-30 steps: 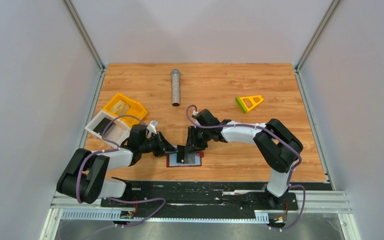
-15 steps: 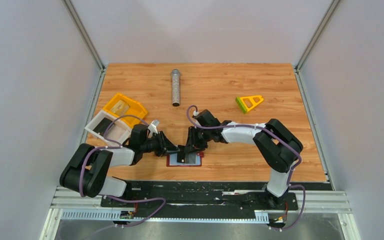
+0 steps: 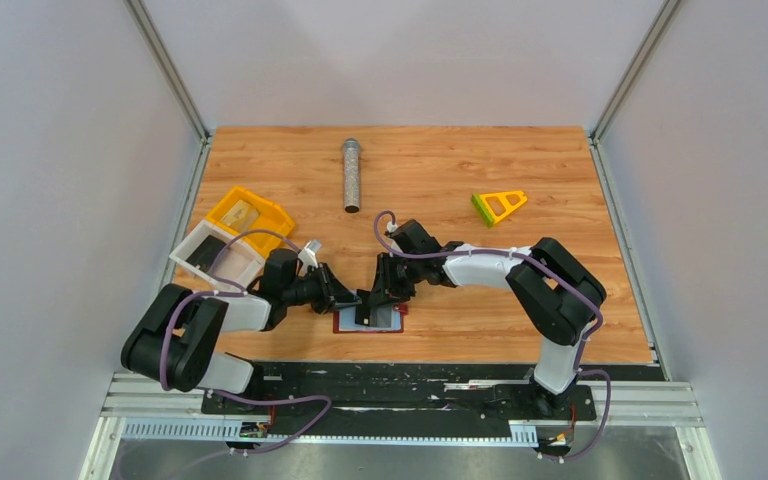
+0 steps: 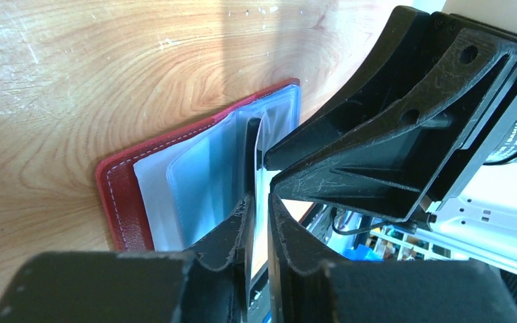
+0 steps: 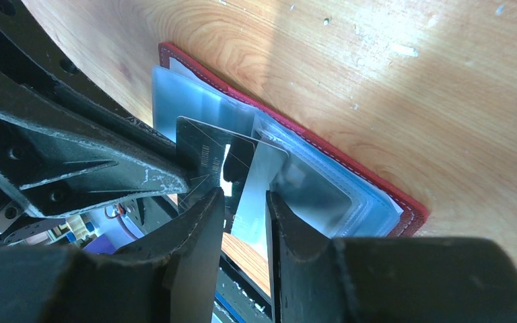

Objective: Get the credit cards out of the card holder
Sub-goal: Remove the credit card from the card holder.

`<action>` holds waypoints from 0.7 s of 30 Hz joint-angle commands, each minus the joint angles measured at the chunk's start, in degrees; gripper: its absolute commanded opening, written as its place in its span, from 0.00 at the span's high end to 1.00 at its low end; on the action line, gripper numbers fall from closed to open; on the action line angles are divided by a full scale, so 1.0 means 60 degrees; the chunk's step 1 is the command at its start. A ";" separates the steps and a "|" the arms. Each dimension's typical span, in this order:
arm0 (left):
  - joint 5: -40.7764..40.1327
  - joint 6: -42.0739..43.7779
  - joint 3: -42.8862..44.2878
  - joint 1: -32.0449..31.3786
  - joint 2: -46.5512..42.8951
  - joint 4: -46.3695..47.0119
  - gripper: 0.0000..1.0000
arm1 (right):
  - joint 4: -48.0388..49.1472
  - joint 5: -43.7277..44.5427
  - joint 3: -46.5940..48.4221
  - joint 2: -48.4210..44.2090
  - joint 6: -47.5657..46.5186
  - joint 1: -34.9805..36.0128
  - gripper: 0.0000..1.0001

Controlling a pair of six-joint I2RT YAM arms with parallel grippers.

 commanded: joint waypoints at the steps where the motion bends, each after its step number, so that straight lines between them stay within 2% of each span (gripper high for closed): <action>1: 0.0281 -0.0042 -0.0029 -0.0126 0.0007 0.0593 0.88 | 0.0059 0.0153 -0.0166 -0.0118 -0.0003 0.0054 0.70; 3: 0.0221 0.0046 0.0074 -0.0126 -0.0128 0.0231 0.97 | -0.0108 0.0249 -0.0076 -0.0224 -0.0110 0.0055 0.69; 5: 0.0048 0.0364 0.0339 -0.0126 -0.0517 -0.0566 1.00 | -0.0308 0.0365 0.0034 -0.0389 -0.0301 0.0037 0.69; 11: -0.0943 0.1440 0.1220 -0.0133 -0.1768 -0.3324 1.00 | -0.0349 0.0513 0.0003 -0.1205 -0.1223 0.0008 0.66; 21: -0.1613 0.2688 0.2775 -0.0111 -0.2865 -0.6265 1.00 | -0.0645 -0.0027 0.0056 -0.2698 -0.2946 -0.0424 0.64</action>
